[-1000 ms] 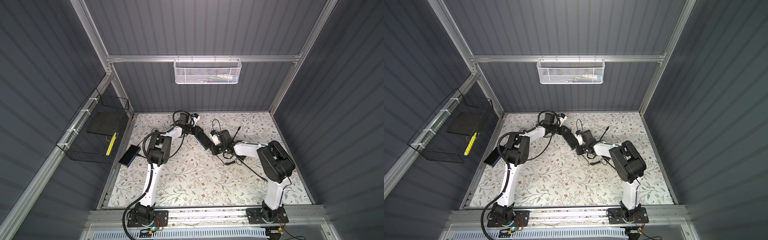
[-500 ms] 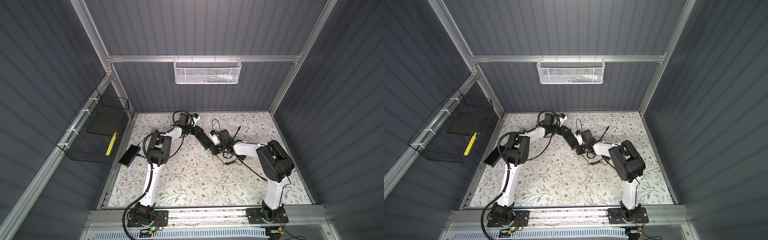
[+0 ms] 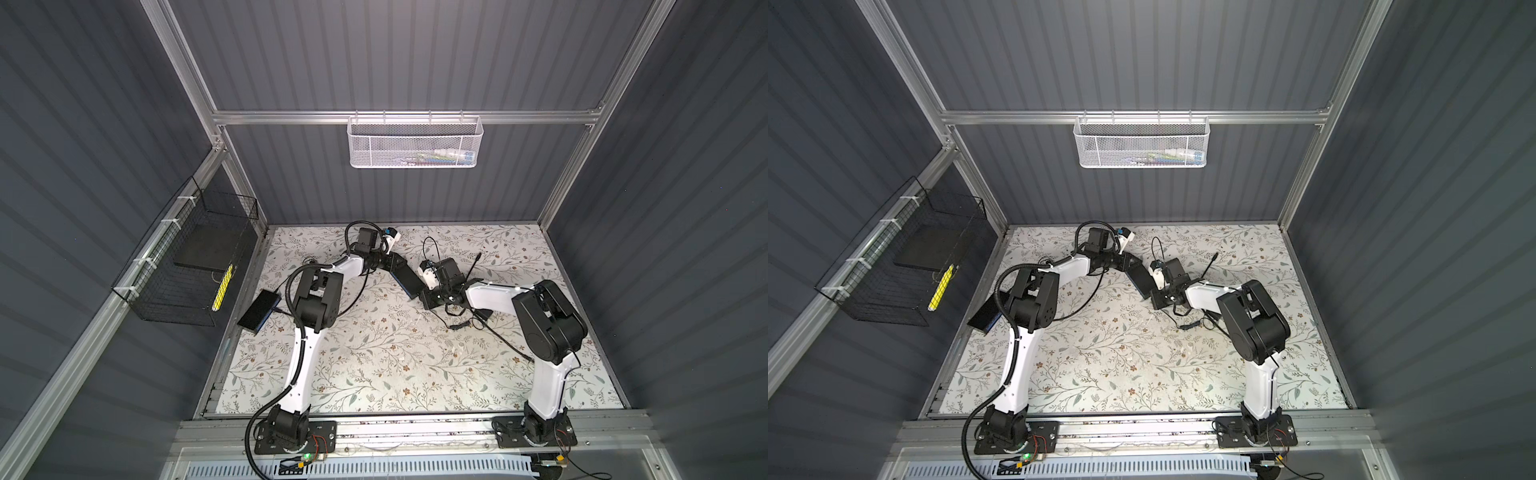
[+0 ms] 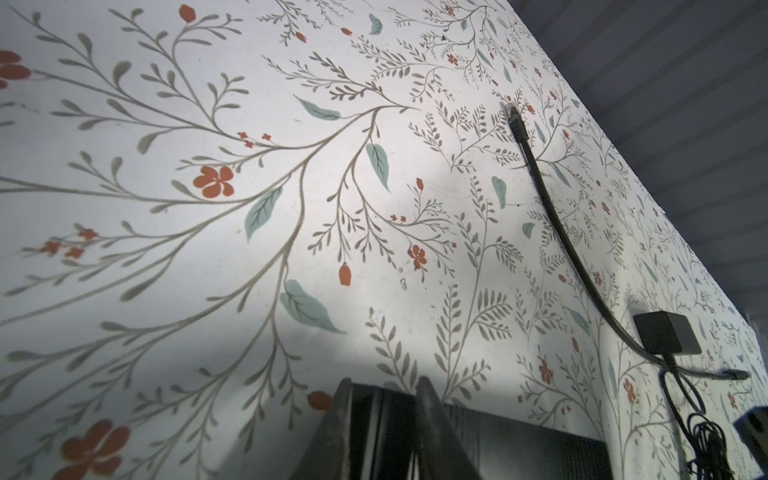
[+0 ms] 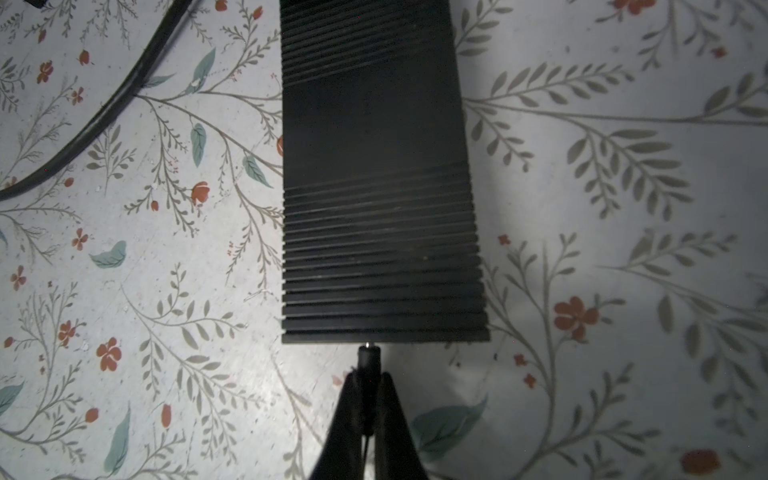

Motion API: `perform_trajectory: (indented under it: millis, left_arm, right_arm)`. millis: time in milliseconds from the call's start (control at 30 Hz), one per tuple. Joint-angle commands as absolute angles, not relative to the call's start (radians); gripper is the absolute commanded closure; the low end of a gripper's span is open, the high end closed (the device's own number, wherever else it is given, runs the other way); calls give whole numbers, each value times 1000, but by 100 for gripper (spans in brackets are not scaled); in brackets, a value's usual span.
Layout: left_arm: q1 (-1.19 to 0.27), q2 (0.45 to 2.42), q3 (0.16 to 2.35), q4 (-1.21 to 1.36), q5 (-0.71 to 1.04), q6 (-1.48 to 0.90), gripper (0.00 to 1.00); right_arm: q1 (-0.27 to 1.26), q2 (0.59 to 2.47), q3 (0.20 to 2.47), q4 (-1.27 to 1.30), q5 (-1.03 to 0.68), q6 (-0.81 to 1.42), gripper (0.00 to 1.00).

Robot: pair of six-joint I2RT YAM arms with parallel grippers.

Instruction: Insert the plug into the switch port

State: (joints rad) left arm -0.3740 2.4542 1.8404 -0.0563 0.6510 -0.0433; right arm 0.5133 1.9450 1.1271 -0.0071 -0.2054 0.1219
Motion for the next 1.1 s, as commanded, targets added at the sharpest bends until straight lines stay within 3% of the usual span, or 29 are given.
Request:
perform_trajectory:
  millis: [0,1067]
  left_arm:
    - [-446,2471,1784,-271,750,-19,74]
    - [-489,2450,1722,-254,776,21,75]
  right_arm:
    - [504,1964,1196,143,-176,109,100]
    - [480,1984,1289,77,-225,44,100]
